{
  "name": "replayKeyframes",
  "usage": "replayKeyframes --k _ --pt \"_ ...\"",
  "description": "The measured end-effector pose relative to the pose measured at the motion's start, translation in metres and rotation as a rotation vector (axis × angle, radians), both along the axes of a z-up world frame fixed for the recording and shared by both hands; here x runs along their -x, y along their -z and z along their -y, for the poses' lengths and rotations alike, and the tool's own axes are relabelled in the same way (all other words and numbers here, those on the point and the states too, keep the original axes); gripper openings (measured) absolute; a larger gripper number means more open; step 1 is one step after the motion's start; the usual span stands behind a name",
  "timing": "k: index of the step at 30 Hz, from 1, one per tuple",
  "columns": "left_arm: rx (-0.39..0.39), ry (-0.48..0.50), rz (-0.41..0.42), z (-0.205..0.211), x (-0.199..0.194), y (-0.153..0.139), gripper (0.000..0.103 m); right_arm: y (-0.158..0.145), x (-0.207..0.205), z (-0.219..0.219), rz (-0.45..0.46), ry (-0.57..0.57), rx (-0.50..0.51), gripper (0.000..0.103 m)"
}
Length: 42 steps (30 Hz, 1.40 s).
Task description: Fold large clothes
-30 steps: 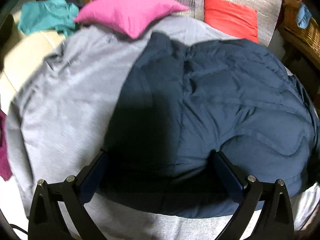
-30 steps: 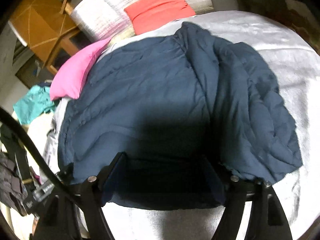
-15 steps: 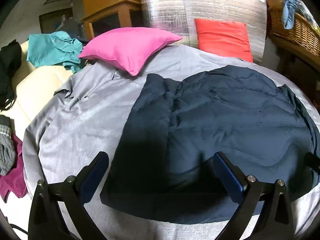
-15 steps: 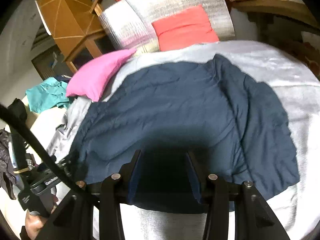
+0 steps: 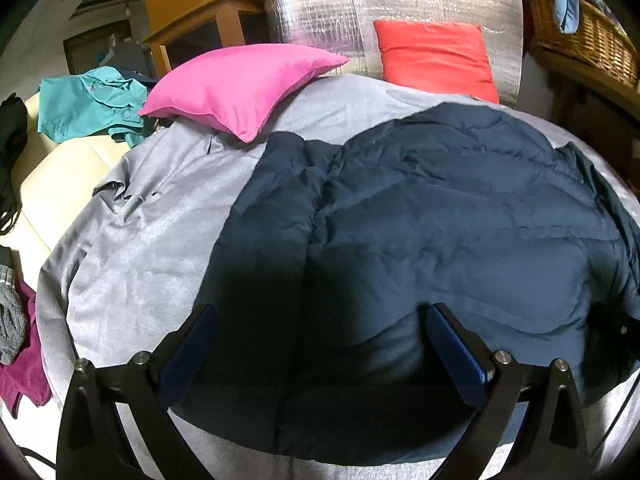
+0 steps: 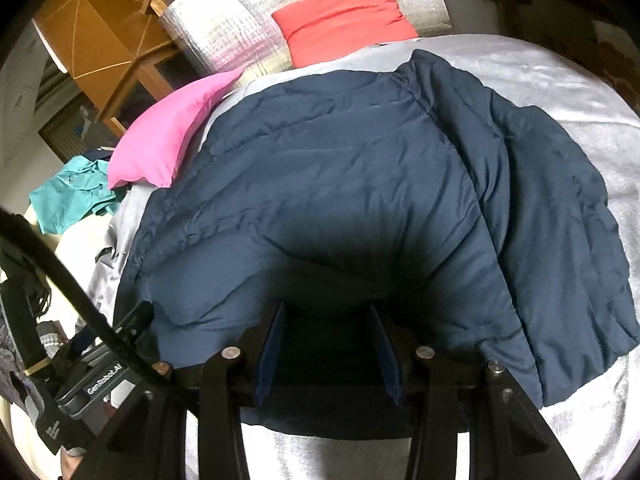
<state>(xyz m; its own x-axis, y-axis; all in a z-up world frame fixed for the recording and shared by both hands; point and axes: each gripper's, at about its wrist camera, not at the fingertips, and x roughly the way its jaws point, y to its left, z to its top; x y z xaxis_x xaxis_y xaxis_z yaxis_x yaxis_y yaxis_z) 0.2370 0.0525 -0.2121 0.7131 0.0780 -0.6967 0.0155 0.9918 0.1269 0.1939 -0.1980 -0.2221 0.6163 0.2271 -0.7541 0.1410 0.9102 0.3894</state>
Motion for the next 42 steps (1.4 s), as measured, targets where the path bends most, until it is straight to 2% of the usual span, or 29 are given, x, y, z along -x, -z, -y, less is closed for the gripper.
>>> replayKeyframes --k 3,7,9,12,14,17,18,19,20,22,24,27,29,31,33,35,36,38,39,41,42 --pt "0.002 0.004 -0.021 0.0 -0.005 0.007 0.103 -0.001 0.003 0.003 0.01 -0.011 -0.021 0.048" --pt "0.083 -0.021 -0.074 -0.018 -0.009 0.009 0.103 -0.013 0.016 0.019 0.058 -0.002 -0.067 0.048" --pt "0.098 -0.064 -0.053 -0.033 -0.002 0.002 0.103 -0.029 0.033 0.037 0.136 0.05 -0.029 0.049" --pt "0.157 -0.154 0.002 -0.071 0.011 -0.012 0.103 -0.044 0.06 0.068 0.216 0.136 -0.022 0.056" --pt "0.171 -0.236 0.024 -0.099 0.018 -0.015 0.103 -0.048 0.073 0.085 0.231 0.178 0.005 0.06" --pt "0.182 -0.282 -0.041 -0.121 0.014 -0.003 0.103 -0.033 0.076 0.107 0.15 0.21 0.019 0.061" --pt "0.177 -0.283 -0.089 -0.124 0.01 0.005 0.103 -0.019 0.069 0.113 0.068 0.197 -0.001 0.062" --pt "0.175 -0.268 -0.161 -0.125 0.004 0.018 0.103 -0.009 0.064 0.115 0.013 0.19 -0.012 0.063" --pt "0.193 -0.258 -0.198 -0.125 0.002 0.024 0.103 -0.001 0.062 0.119 -0.022 0.191 -0.027 0.063" --pt "0.228 -0.261 -0.195 -0.127 0.003 0.023 0.103 -0.004 0.065 0.129 -0.006 0.199 -0.086 0.063" --pt "0.247 -0.26 -0.167 -0.131 0.009 0.015 0.103 -0.015 0.078 0.144 0.058 0.24 -0.148 0.063" --pt "0.307 -0.267 -0.143 -0.141 0.01 0.011 0.103 -0.025 0.095 0.169 0.121 0.336 -0.205 0.08" --pt "0.354 -0.271 -0.15 -0.149 0.008 0.012 0.103 -0.018 0.099 0.18 0.106 0.365 -0.267 0.083" --pt "0.428 -0.275 -0.192 -0.154 0.004 0.019 0.103 -0.005 0.093 0.185 0.059 0.352 -0.352 0.083" --pt "0.498 -0.263 -0.273 -0.152 -0.001 0.033 0.103 0.008 0.083 0.179 0.0 0.325 -0.377 0.083" --pt "0.515 -0.25 -0.31 -0.145 -0.003 0.041 0.103 0.016 0.075 0.168 -0.047 0.3 -0.359 0.077" --pt "0.508 -0.251 -0.307 -0.143 -0.002 0.041 0.103 0.016 0.072 0.16 -0.055 0.291 -0.311 0.064" --pt "0.473 -0.249 -0.269 -0.139 0.0 0.035 0.103 0.009 0.067 0.151 -0.029 0.271 -0.232 0.055" --pt "0.447 -0.239 -0.24 -0.136 0.002 0.029 0.103 0.005 0.067 0.15 -0.004 0.257 -0.23 0.046" --pt "0.375 -0.215 -0.202 -0.127 0.004 0.022 0.103 -0.01 0.074 0.143 0.075 0.233 -0.21 0.045" --pt "0.336 -0.209 -0.199 -0.123 0.003 0.021 0.103 -0.014 0.075 0.139 0.087 0.223 -0.18 0.044"
